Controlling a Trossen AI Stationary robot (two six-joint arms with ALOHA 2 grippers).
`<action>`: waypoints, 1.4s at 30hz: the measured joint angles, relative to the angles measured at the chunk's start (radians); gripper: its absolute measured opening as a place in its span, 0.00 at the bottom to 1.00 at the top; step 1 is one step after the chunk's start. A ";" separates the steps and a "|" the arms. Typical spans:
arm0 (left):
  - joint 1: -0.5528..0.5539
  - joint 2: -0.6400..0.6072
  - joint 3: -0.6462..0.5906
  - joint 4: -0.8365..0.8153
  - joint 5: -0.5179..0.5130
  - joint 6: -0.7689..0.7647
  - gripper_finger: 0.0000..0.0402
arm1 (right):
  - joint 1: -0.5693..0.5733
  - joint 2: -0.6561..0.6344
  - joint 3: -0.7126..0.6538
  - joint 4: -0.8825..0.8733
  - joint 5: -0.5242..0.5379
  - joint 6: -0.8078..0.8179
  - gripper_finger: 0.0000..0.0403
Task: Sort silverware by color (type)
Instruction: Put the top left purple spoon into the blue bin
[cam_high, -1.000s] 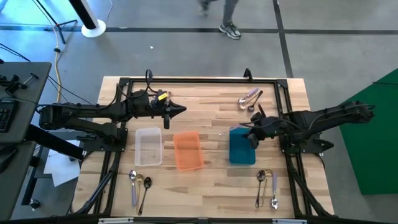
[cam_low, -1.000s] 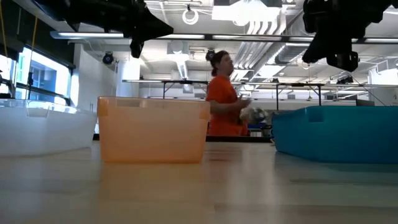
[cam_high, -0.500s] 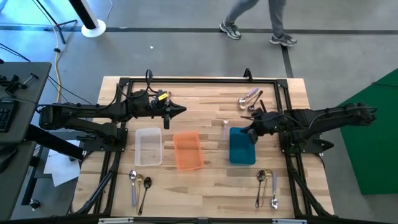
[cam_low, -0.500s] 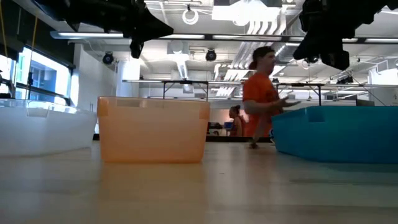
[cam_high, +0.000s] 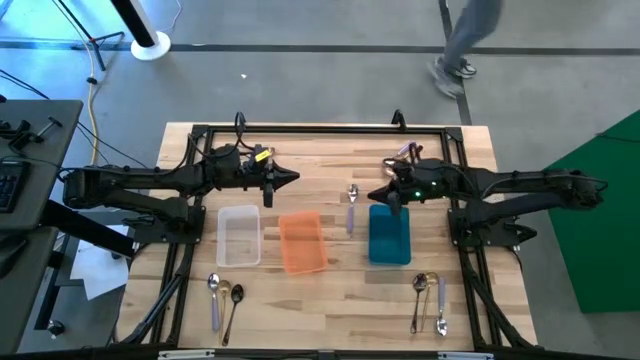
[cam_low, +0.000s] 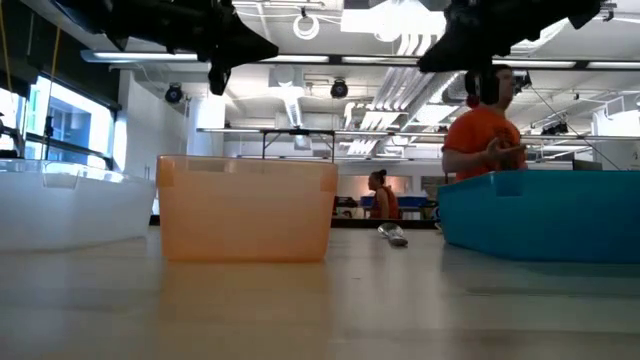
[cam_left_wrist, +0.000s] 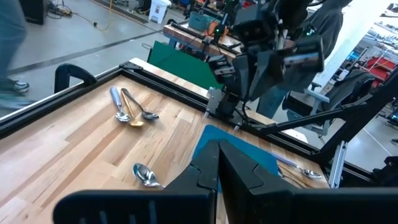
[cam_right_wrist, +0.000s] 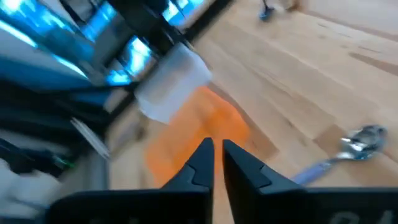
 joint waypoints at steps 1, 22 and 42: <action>0.000 0.000 0.000 0.000 0.000 0.000 0.00 | -0.011 0.026 0.025 -0.041 0.001 -0.033 0.09; 0.000 0.000 0.000 0.008 0.000 -0.003 0.00 | -0.169 0.611 0.431 -0.475 -0.011 0.111 0.56; 0.000 0.000 0.000 0.013 0.000 -0.002 0.00 | -0.106 0.884 0.541 -0.519 0.056 0.330 0.56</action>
